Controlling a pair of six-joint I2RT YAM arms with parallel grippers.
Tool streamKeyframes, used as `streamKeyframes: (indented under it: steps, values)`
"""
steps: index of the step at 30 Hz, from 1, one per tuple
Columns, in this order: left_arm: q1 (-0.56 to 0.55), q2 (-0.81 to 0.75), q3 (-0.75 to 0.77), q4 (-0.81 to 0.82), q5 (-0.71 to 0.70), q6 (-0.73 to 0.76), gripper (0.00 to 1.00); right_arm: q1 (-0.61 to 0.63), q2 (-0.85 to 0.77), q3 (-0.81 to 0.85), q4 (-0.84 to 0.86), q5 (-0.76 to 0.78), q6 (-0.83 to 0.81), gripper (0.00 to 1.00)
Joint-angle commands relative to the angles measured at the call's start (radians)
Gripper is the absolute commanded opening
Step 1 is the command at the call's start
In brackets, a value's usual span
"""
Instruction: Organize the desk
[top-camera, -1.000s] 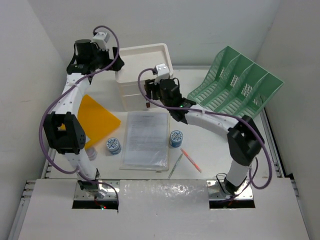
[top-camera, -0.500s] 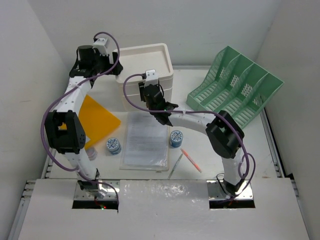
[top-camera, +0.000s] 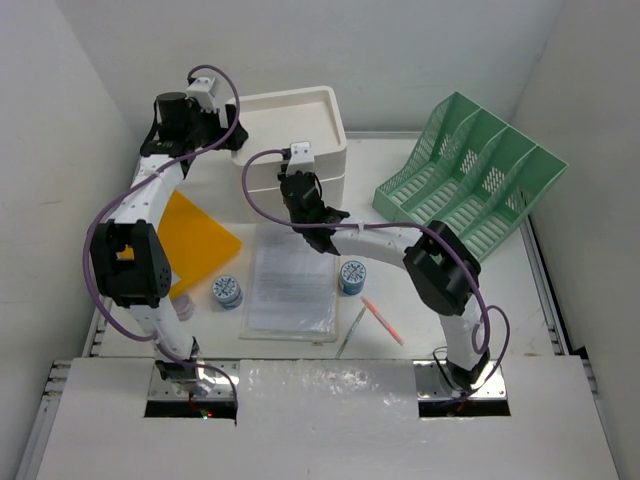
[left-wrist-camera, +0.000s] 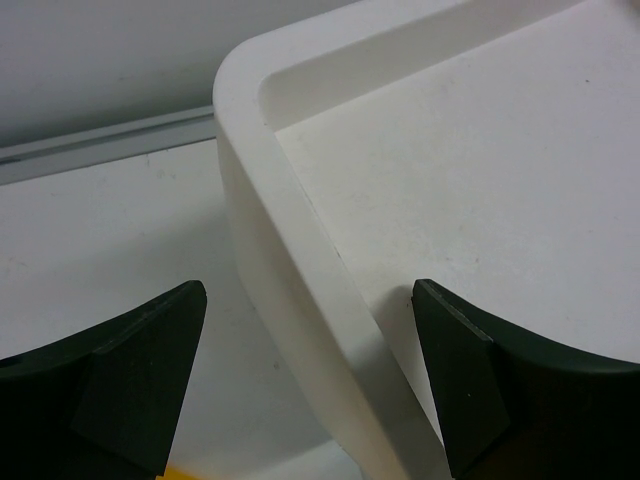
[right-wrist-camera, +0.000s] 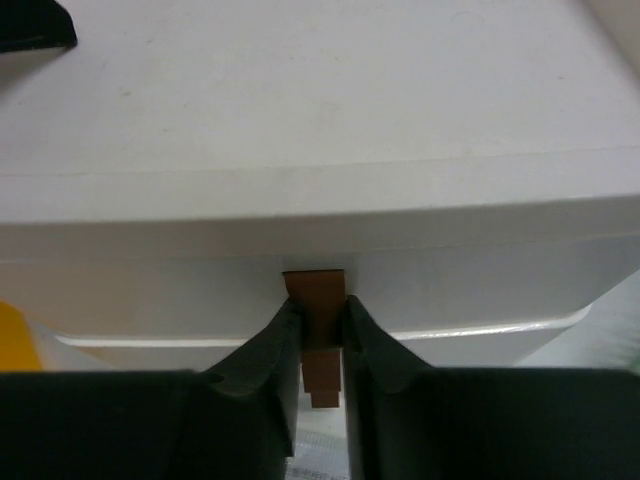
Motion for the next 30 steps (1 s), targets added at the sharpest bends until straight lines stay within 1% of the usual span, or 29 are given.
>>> streamKeyframes:
  steps: [1,4,8,12,16,21,24,30]
  values:
    - [-0.005,-0.031,-0.011,0.033,0.019,-0.009,0.82,-0.011,0.006,0.023,0.100,0.062,0.007,0.16]
    - [-0.004,-0.028,-0.016,0.038,0.019,-0.012,0.82,-0.009,-0.004,0.012,0.105,0.077,-0.002,0.00]
    - [-0.004,-0.019,-0.016,0.044,0.010,-0.021,0.82,-0.009,-0.043,-0.049,0.108,0.050,0.015,0.00]
    - [-0.004,-0.011,-0.014,0.050,0.001,-0.026,0.82,-0.005,-0.097,-0.136,0.149,-0.071,0.018,0.00]
    - [-0.004,-0.010,-0.011,0.053,-0.016,-0.027,0.82,0.011,-0.148,-0.210,0.144,-0.197,0.016,0.00]
    - [-0.004,-0.003,-0.008,0.064,-0.025,-0.036,0.83,0.046,-0.232,-0.288,0.111,-0.242,0.024,0.00]
    - [-0.004,0.004,-0.005,0.064,-0.031,-0.038,0.83,0.066,-0.284,-0.359,0.094,-0.248,0.029,0.00]
    - [-0.004,0.015,-0.002,0.062,-0.043,-0.036,0.83,0.109,-0.352,-0.434,0.062,-0.254,0.029,0.00]
